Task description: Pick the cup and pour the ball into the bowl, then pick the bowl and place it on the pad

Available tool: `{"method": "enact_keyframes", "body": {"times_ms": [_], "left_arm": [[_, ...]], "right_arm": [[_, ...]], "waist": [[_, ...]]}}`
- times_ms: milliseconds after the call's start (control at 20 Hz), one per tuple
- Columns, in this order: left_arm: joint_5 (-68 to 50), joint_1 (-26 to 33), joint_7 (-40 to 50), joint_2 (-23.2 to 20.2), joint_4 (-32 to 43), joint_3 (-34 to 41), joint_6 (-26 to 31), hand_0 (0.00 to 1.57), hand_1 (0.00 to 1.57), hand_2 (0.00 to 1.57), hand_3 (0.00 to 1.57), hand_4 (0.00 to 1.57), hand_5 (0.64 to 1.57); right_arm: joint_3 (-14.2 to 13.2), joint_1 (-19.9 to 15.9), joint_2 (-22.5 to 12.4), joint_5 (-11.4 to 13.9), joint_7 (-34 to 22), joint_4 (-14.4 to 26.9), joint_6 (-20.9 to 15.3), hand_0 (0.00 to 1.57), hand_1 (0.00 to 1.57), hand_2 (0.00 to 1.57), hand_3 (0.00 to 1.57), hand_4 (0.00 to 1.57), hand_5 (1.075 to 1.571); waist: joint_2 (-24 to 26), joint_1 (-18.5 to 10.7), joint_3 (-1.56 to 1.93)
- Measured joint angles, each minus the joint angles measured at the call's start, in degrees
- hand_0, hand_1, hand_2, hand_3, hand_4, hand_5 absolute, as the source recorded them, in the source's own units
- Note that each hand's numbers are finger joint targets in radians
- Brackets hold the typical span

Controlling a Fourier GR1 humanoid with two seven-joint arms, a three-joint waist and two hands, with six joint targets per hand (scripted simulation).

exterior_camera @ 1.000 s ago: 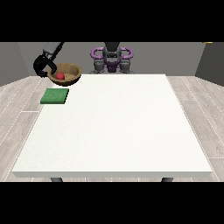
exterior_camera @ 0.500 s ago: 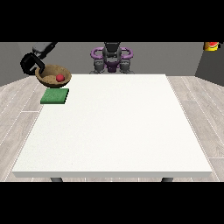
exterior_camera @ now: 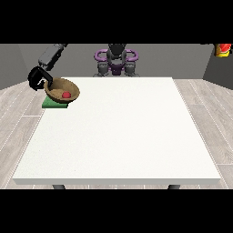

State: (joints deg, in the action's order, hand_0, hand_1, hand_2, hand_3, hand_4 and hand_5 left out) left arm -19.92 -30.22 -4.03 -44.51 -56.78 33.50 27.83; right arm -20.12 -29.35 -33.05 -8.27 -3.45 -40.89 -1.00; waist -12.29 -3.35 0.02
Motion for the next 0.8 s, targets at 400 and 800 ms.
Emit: {"method": "enact_keyframes", "body": {"times_ms": [400,800], "left_arm": [[-1.8,-1.5,2.5,-1.7,-2.6,-0.2,-0.7,0.00,0.00,0.00,0.00,1.19,1.562],[-2.2,-1.1,0.4,-2.5,-0.7,0.2,-0.6,0.00,0.00,0.00,0.00,1.19,1.562]], "right_arm": [[-4.2,-2.7,-2.9,-2.7,1.0,6.6,1.0,1.57,1.57,1.57,1.16,0.00,1.551],[-5.3,-4.3,-4.3,-2.2,2.2,7.7,-3.8,1.45,1.45,1.39,0.80,0.00,1.536]], "waist": [[-1.8,-0.8,0.05],[-2.4,-0.3,0.00]]}}
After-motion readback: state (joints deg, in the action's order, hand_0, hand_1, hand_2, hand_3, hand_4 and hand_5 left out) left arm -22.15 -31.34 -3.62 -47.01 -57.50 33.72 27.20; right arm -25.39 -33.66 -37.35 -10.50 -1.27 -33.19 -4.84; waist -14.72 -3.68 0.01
